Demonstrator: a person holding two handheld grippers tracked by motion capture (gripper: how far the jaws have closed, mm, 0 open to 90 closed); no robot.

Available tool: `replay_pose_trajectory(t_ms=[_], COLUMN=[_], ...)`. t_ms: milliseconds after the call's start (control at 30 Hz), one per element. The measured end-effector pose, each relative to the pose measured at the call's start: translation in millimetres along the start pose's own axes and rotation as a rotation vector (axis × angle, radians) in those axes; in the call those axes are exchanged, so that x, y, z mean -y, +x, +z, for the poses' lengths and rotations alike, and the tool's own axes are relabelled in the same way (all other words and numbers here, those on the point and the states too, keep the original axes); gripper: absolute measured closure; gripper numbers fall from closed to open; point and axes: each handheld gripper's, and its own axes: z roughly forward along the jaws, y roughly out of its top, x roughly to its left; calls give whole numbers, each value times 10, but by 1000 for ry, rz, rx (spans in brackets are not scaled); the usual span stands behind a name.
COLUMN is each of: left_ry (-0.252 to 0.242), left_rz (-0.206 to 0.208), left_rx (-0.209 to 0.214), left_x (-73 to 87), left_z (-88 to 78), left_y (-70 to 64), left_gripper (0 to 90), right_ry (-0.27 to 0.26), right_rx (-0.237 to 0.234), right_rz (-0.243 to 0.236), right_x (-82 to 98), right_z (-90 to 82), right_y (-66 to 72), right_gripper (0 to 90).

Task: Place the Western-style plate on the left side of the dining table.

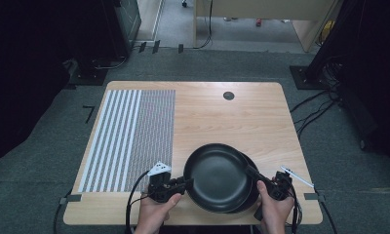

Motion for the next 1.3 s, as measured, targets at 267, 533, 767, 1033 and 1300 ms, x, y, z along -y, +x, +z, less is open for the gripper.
replay_pose_trajectory(t_ms=[267, 533, 767, 1033, 1300], left_ry=[-20, -47, -70, -85, -112], left_rz=[-7, -26, -44, -66, -102], left_rx=[-4, -13, -28, -45, -61], left_x=[-54, -124, -186, -235, -275], left_z=[-88, -219, -341, -454, -579], left_y=[32, 130, 237, 390, 573], left_gripper=[681, 682, 684, 683, 687], right_ry=[4, 12, 26, 47, 71], right_rx=[-9, -25, -40, -49, -59], right_rz=[-5, -24, -41, -50, -58], right_x=[-36, -88, -137, -154, -156], right_z=[51, 186, 349, 559, 784], right_y=[95, 246, 403, 539, 692], right_gripper=[854, 855, 854, 853, 853])
